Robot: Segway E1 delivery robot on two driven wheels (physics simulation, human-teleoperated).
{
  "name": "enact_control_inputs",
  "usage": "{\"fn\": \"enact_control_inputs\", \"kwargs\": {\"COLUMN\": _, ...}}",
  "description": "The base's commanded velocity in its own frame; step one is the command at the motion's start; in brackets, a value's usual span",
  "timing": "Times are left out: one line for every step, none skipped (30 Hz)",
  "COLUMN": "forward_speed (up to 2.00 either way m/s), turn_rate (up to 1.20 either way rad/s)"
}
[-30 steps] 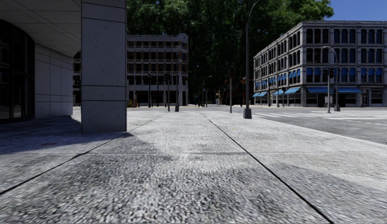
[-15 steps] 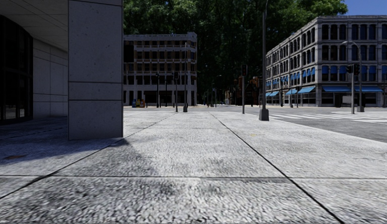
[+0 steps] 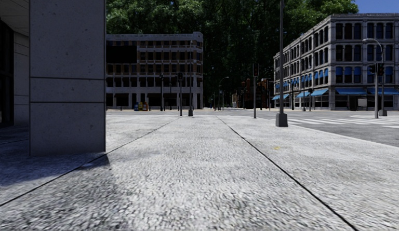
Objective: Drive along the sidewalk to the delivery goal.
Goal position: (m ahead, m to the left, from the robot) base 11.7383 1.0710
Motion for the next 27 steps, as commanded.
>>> {"fn": "enact_control_inputs", "kwargs": {"forward_speed": 2.0, "turn_rate": 0.13}}
{"fn": "enact_control_inputs", "kwargs": {"forward_speed": 2.0, "turn_rate": 0.14}}
{"fn": "enact_control_inputs", "kwargs": {"forward_speed": 2.0, "turn_rate": 0.14}}
{"fn": "enact_control_inputs", "kwargs": {"forward_speed": 2.0, "turn_rate": 0.14}}
{"fn": "enact_control_inputs", "kwargs": {"forward_speed": 2.0, "turn_rate": 0.14}}
{"fn": "enact_control_inputs", "kwargs": {"forward_speed": 2.0, "turn_rate": 0.14}}
{"fn": "enact_control_inputs", "kwargs": {"forward_speed": 2.0, "turn_rate": 0.15}}
{"fn": "enact_control_inputs", "kwargs": {"forward_speed": 2.0, "turn_rate": 0.18}}
{"fn": "enact_control_inputs", "kwargs": {"forward_speed": 2.0, "turn_rate": 0.21}}
{"fn": "enact_control_inputs", "kwargs": {"forward_speed": 2.0, "turn_rate": 0.22}}
{"fn": "enact_control_inputs", "kwargs": {"forward_speed": 2.0, "turn_rate": 0.22}}
{"fn": "enact_control_inputs", "kwargs": {"forward_speed": 2.0, "turn_rate": 0.22}}
{"fn": "enact_control_inputs", "kwargs": {"forward_speed": 2.0, "turn_rate": 0.22}}
{"fn": "enact_control_inputs", "kwargs": {"forward_speed": 2.0, "turn_rate": 0.22}}
{"fn": "enact_control_inputs", "kwargs": {"forward_speed": 2.0, "turn_rate": 0.22}}
{"fn": "enact_control_inputs", "kwargs": {"forward_speed": 2.0, "turn_rate": 0.22}}
{"fn": "enact_control_inputs", "kwargs": {"forward_speed": 2.0, "turn_rate": 0.24}}
{"fn": "enact_control_inputs", "kwargs": {"forward_speed": 2.0, "turn_rate": 0.27}}
{"fn": "enact_control_inputs", "kwargs": {"forward_speed": 2.0, "turn_rate": 0.3}}
{"fn": "enact_control_inputs", "kwargs": {"forward_speed": 2.0, "turn_rate": 0.31}}
{"fn": "enact_control_inputs", "kwargs": {"forward_speed": 2.0, "turn_rate": 0.31}}
{"fn": "enact_control_inputs", "kwargs": {"forward_speed": 2.0, "turn_rate": 0.31}}
{"fn": "enact_control_inputs", "kwargs": {"forward_speed": 2.0, "turn_rate": 0.31}}
{"fn": "enact_control_inputs", "kwargs": {"forward_speed": 2.0, "turn_rate": 0.31}}
{"fn": "enact_control_inputs", "kwargs": {"forward_speed": 2.0, "turn_rate": 0.31}}
{"fn": "enact_control_inputs", "kwargs": {"forward_speed": 2.0, "turn_rate": 0.31}}
{"fn": "enact_control_inputs", "kwargs": {"forward_speed": 2.0, "turn_rate": 0.31}}
